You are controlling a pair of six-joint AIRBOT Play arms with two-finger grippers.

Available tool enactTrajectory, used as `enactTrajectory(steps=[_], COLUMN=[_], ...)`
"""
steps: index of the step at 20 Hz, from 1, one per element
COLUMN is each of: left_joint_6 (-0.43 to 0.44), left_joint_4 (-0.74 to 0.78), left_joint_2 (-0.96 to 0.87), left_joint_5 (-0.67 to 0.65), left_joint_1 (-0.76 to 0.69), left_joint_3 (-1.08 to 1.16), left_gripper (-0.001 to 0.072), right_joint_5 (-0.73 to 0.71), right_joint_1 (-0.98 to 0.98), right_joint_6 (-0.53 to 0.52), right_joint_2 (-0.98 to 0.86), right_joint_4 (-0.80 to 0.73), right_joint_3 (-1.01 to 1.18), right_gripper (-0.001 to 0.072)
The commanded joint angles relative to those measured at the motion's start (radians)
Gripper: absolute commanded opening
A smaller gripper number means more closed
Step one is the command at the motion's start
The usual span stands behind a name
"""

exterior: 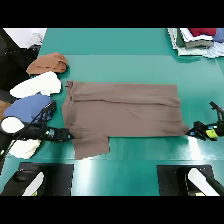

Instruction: Fold the shirts.

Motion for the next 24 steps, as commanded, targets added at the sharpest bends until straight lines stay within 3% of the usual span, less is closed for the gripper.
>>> enactTrajectory(steps=[1,4,6,8,13,16,20,24], left_joint_6=[-0.115,-0.177,-0.175,-0.113,0.019,0.074,0.089,0.092], left_joint_4=[0.048,0.009,0.013,0.014,0.02,0.02,0.02,0.019], left_joint_2=[0.197,0.306,0.289,0.198,-0.146,-0.362,-0.545,-0.607], left_joint_5=[-0.206,-0.305,-0.255,-0.17,0.123,0.184,0.285,0.388], left_joint_1=[0.0,0.0,0.0,0.0,0.0,0.0,0.0,0.0], left_joint_3=[0.005,0.069,0.146,0.202,0.317,0.407,0.509,0.551], left_gripper=[0.0017,0.0017,0.0017,0.0017,0.0019,0.002,0.002,0.0021], right_joint_5=[0.138,0.185,0.161,0.119,-0.007,-0.046,-0.063,-0.067], right_joint_1=[-0.027,-0.007,0.047,0.122,0.33,0.377,0.402,0.394], right_joint_6=[0.064,0.139,0.18,0.214,0.237,0.253,0.253,0.252], right_joint_2=[0.183,0.296,0.335,0.306,0.016,-0.185,-0.387,-0.525], right_joint_4=[-0.133,-0.148,-0.145,-0.145,-0.145,-0.145,-0.143,-0.04], right_joint_3=[0.0,0.0,0.013,0.069,0.277,0.401,0.556,0.69], right_gripper=[0.0012,0.0011,0.0012,0.0012,0.0012,0.0012,0.0012,0.0014])
